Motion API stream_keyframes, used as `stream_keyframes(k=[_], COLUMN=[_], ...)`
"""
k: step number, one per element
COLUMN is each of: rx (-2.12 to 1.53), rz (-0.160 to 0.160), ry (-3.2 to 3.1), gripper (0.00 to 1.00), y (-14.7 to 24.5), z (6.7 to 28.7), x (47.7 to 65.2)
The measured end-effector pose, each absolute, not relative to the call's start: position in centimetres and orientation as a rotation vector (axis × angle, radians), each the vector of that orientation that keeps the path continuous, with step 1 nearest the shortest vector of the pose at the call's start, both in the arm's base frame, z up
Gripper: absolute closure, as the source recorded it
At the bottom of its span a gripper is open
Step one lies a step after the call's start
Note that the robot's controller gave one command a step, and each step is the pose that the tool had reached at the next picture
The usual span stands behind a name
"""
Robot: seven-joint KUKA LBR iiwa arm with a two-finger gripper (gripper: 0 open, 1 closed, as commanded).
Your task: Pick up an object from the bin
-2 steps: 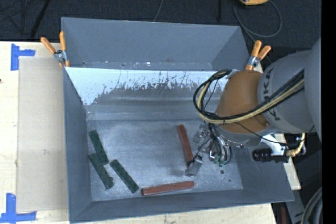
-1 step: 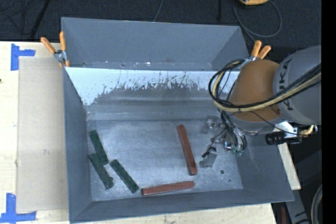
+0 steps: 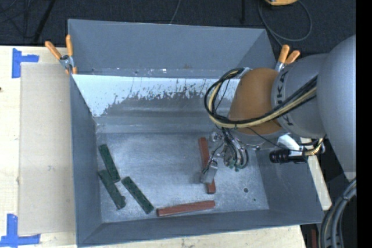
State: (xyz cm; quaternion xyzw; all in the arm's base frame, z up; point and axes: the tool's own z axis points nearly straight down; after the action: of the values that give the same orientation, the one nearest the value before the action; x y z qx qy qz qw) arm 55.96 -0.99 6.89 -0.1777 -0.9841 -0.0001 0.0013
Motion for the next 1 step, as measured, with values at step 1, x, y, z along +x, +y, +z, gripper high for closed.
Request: stream_keyframes(k=[1], rx=[-0.551], rz=[0.002], ry=[-3.092], gripper=[0.00], y=[-1.01], z=[6.93], x=[55.98])
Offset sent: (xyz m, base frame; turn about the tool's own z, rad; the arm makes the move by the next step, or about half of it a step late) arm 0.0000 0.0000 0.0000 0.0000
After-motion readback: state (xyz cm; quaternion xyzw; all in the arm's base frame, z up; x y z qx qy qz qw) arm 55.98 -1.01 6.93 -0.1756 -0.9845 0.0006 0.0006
